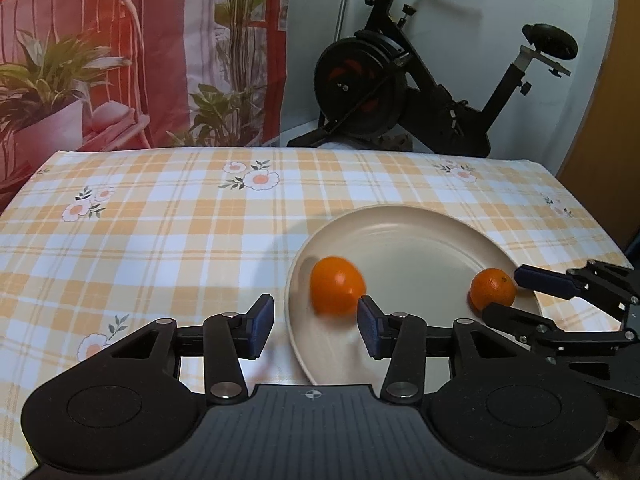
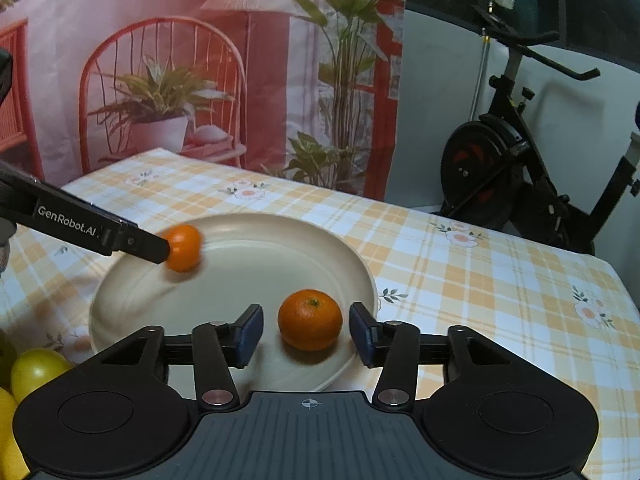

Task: Organize fruits
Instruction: 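Release the kumquat onto the plate with the left gripper while the right gripper releases the tangerine there, then move the right gripper to another tangerine and the left gripper to a green lime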

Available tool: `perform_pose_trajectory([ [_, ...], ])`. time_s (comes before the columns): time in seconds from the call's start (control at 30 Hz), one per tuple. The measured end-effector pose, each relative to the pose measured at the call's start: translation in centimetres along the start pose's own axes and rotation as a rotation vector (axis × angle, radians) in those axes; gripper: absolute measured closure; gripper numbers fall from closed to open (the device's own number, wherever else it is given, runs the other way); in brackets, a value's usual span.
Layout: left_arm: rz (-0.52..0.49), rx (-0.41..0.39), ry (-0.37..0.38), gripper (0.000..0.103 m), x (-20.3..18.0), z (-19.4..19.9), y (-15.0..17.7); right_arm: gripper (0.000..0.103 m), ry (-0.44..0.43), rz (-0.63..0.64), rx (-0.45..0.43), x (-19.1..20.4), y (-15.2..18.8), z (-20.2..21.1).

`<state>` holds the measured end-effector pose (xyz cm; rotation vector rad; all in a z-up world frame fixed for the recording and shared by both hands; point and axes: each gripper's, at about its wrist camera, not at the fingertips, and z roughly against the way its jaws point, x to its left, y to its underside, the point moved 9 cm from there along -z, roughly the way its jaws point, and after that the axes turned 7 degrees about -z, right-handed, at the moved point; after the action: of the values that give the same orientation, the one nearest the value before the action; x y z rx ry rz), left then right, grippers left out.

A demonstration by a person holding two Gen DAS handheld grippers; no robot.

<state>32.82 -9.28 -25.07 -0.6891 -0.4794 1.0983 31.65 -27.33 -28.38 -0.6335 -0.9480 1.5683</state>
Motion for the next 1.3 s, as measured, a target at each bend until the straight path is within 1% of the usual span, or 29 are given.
perform_pose_trajectory([
  [0.1, 0.007, -0.020, -0.006, 0.048, 0.2, 0.8, -0.3, 0.057, 0.001, -0.040, -0.015, -0.4, -0.1, 1.0],
  [0.33, 0.004, -0.050, -0.019, 0.048, 0.2, 3.2, -0.3, 0.057, 0.007, -0.125, -0.053, -1.4, 0.2, 4.1],
  [0.6, 0.022, -0.077, -0.047, 0.048, 0.6, 6.7, 1.2, 0.057, 0.020, -0.201, -0.093, -1.7, 2.2, 7.8],
  [0.83, 0.054, -0.085, -0.073, 0.048, 1.2, 9.7, 3.0, 0.057, 0.031, -0.199, -0.115, -1.2, 3.9, 9.6],
  [1.07, 0.073, -0.093, -0.089, 0.048, 1.2, 11.6, 4.7, 0.057, 0.026, -0.207, -0.119, -1.1, 4.7, 9.9],
  [1.3, 0.127, -0.099, -0.083, 0.048, 1.7, 12.1, 5.7, 0.057, 0.011, -0.123, -0.108, 0.7, 5.3, 9.7],
])
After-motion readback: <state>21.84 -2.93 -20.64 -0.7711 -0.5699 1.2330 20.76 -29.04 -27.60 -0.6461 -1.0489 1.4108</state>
